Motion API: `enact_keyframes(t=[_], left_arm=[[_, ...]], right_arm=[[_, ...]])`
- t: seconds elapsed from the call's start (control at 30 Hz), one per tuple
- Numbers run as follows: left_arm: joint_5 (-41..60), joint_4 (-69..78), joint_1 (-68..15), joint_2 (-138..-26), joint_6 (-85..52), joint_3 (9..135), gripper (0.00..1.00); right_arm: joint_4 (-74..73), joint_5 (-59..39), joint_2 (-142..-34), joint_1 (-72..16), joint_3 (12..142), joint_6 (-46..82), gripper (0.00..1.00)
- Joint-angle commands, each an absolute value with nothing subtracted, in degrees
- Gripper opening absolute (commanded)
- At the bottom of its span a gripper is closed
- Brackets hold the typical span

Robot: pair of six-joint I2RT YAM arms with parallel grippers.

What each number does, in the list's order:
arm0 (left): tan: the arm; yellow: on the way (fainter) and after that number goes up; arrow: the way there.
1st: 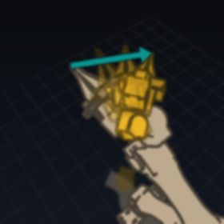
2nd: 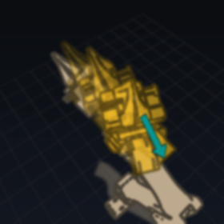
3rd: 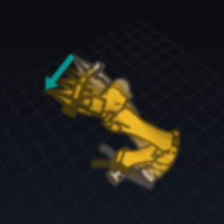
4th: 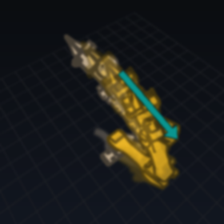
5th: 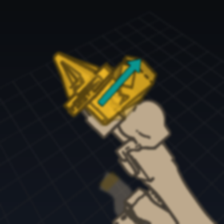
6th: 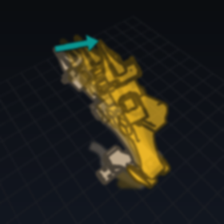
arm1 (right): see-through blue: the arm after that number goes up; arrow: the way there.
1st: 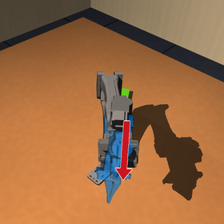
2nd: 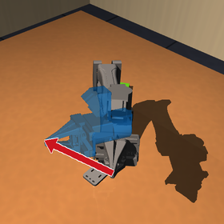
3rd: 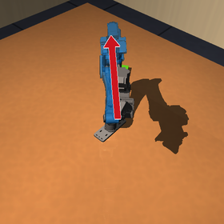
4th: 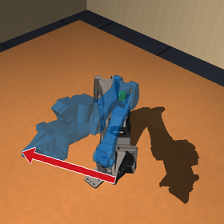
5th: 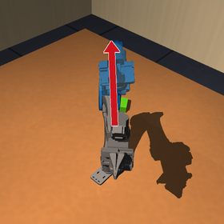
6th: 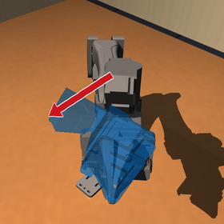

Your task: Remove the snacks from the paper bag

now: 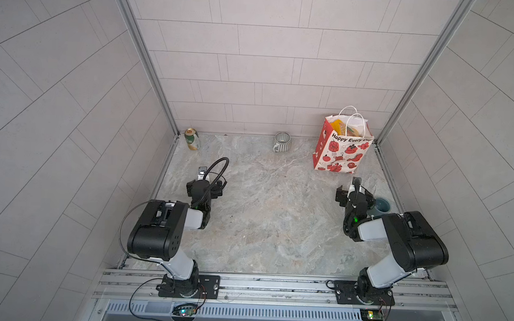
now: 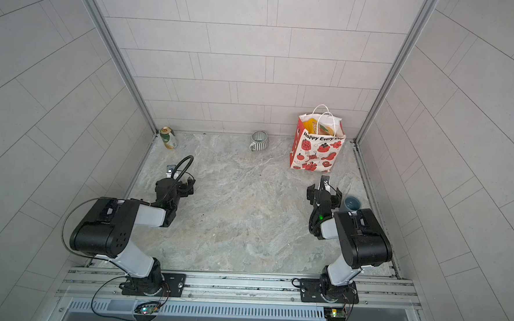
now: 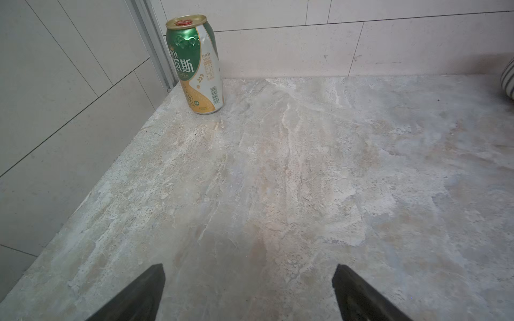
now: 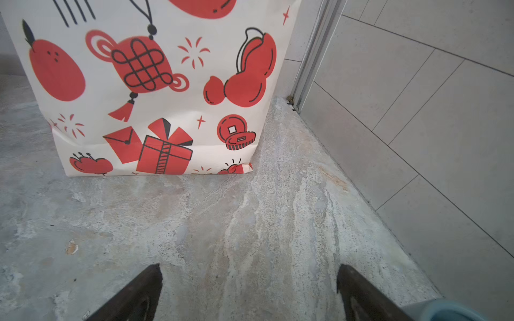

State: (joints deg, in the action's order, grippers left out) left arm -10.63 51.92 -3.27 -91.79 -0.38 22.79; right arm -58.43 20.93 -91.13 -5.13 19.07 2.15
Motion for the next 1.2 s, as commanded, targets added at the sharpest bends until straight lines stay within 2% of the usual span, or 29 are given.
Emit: enact_keyframes(t=[0.0,0.93,1.03,1.1,1.17], left_arm=[[-10.63,52.12,-2.97,-90.87,-0.36,23.03,1.00],[-10.40,52.21,-2.88,-90.73,-0.31,22.99,1.00],[-11.16,53.25,-4.11,-88.41,1.58,21.78,0.96],[-15.23,47.57,-7.32,-82.73,4.43,22.23,0.92],[-20.40,41.29,-11.55,-75.12,6.09,23.59,0.92]], right_arm=[[-58.33,21.86,-90.96,-5.54,19.93,1.44,0.99],[-58.22,21.97,-90.97,-5.54,19.91,1.53,0.99],[-58.98,21.93,-90.79,-5.65,19.54,1.39,0.99],[-56.57,25.59,-86.98,-7.54,19.73,0.00,0.99],[-45.44,35.29,-76.25,-12.18,22.52,-2.16,0.99]])
